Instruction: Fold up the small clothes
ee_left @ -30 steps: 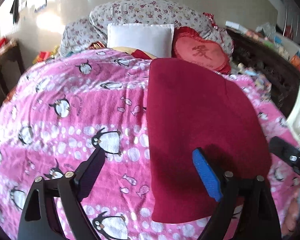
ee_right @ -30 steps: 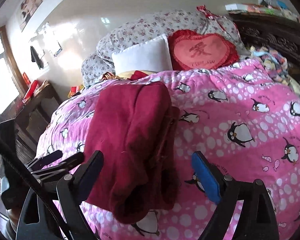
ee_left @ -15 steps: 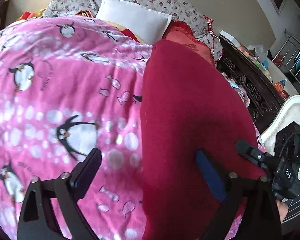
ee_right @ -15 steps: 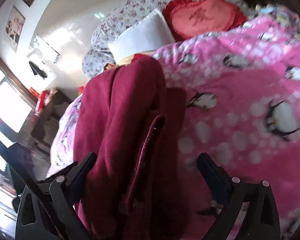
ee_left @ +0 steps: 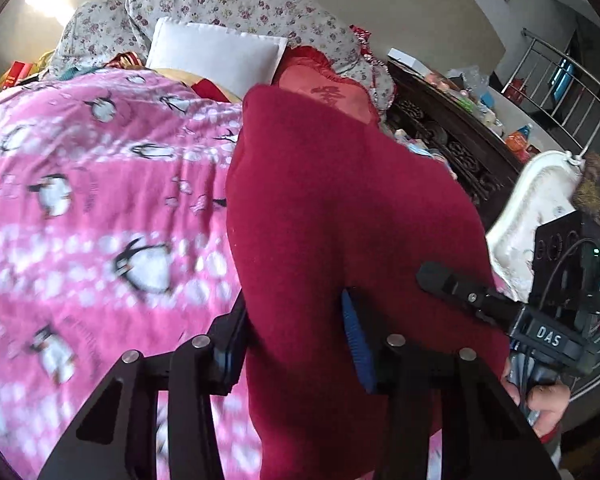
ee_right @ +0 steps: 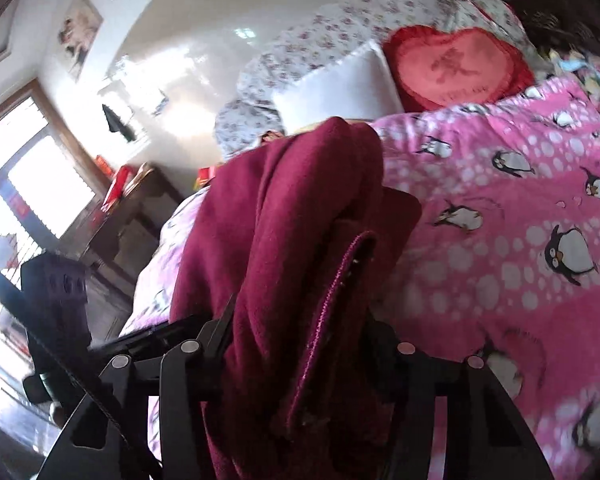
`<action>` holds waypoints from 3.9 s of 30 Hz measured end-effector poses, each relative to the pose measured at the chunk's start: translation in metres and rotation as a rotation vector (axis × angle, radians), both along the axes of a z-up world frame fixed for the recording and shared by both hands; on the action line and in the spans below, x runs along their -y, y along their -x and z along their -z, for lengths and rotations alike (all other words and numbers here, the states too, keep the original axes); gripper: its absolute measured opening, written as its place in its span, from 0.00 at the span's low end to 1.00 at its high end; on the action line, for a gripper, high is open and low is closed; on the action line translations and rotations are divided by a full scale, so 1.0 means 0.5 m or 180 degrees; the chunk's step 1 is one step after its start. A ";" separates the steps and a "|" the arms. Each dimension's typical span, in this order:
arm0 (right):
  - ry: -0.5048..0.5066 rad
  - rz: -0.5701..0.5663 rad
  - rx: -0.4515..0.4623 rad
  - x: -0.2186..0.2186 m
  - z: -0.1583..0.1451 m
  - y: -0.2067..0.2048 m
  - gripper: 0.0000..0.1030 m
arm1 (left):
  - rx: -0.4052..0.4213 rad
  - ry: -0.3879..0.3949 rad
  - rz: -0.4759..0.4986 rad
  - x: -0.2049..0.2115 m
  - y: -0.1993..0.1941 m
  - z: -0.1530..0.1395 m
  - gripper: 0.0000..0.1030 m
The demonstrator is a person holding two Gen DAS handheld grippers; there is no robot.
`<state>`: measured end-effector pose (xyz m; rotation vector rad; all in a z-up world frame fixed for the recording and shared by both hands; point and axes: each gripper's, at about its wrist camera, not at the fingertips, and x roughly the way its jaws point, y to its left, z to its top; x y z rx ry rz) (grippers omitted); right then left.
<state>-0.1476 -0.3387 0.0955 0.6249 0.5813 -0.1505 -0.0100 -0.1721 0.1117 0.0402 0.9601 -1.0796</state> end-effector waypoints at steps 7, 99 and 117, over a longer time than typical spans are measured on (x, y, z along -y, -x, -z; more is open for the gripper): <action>-0.0079 -0.0363 0.0021 -0.141 -0.008 0.025 0.55 | 0.0083 -0.0309 -0.0157 -0.153 0.060 -0.020 0.42; 0.1467 0.0320 -0.0343 -0.397 -0.027 0.162 0.92 | 0.1221 -0.0699 -0.1565 -0.296 0.233 -0.004 0.80; 0.1450 0.0272 -0.0441 -0.396 -0.011 0.147 0.93 | 0.1231 -0.0734 -0.1547 -0.294 0.230 0.008 0.80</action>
